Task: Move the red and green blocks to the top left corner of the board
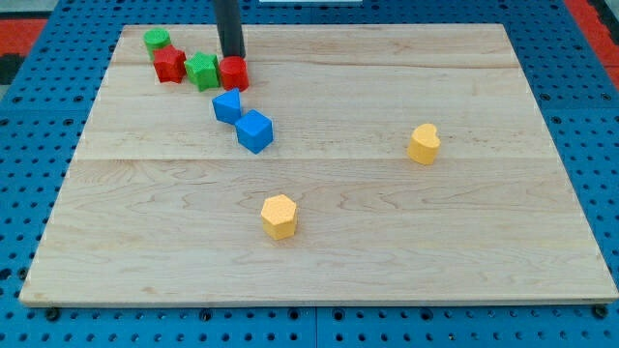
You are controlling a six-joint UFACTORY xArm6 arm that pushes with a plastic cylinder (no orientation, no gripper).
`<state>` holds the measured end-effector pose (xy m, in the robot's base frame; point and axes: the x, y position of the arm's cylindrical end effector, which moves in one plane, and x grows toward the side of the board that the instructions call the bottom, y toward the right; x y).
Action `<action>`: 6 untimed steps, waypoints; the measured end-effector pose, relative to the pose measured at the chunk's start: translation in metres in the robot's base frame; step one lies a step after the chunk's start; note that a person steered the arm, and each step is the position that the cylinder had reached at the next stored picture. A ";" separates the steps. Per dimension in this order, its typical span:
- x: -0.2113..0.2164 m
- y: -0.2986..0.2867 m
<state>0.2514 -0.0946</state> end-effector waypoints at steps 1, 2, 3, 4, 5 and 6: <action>0.000 0.034; 0.019 0.036; 0.025 0.051; 0.045 0.039; 0.052 0.000; 0.052 -0.047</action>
